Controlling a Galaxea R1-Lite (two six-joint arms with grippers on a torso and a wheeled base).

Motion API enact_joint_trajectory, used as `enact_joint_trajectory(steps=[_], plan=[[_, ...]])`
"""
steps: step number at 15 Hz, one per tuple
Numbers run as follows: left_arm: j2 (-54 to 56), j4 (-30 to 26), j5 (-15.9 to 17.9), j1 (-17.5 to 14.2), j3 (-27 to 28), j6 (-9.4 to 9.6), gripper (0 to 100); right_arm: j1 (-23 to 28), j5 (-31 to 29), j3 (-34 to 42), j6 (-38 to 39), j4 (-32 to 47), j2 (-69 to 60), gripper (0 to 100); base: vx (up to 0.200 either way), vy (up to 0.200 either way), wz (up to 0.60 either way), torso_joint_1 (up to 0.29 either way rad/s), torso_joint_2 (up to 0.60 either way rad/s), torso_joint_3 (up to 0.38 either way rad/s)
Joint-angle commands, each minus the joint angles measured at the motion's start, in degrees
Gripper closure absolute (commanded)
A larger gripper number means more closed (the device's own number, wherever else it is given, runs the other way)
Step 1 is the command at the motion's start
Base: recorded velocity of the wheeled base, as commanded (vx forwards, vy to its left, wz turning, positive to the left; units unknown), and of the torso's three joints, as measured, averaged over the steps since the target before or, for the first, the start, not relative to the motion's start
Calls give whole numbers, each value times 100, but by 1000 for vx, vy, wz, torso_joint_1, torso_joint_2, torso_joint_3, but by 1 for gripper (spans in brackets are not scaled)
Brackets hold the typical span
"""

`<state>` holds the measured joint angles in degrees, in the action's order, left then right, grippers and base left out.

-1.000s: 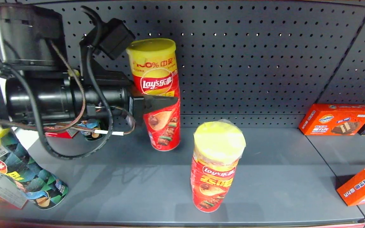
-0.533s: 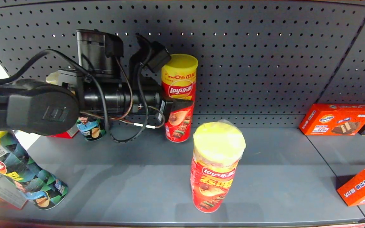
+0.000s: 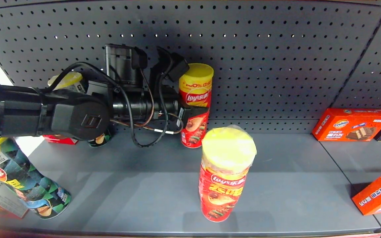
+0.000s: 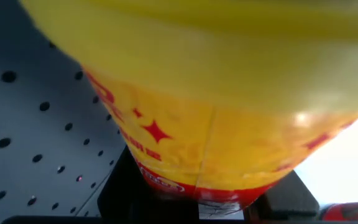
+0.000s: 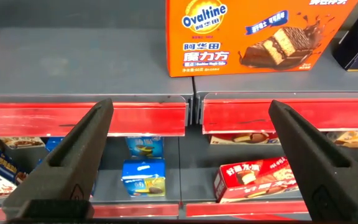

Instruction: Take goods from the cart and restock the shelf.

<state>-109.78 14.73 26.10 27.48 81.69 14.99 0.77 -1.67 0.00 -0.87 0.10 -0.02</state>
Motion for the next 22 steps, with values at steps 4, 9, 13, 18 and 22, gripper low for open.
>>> enact_joint_trajectory(steps=[4,9,13,18,22], plan=[[-220,268,-8,179,-21,-199,100,2,0,0,-1,-1,2,0,0,0,0,0,0,0],[-211,268,-8,197,-180,-199,100,2,0,0,-1,-1,2,0,0,0,0,0,0,0],[-193,549,-8,197,-566,-207,100,2,0,0,-1,-1,2,0,0,0,0,0,0,0],[-176,1120,-26,179,-1059,-207,100,2,0,0,-1,-1,2,0,0,0,0,0,0,0],[-141,1445,-96,188,-1164,-207,0,2,0,0,-1,-1,2,0,0,0,0,0,0,0]])
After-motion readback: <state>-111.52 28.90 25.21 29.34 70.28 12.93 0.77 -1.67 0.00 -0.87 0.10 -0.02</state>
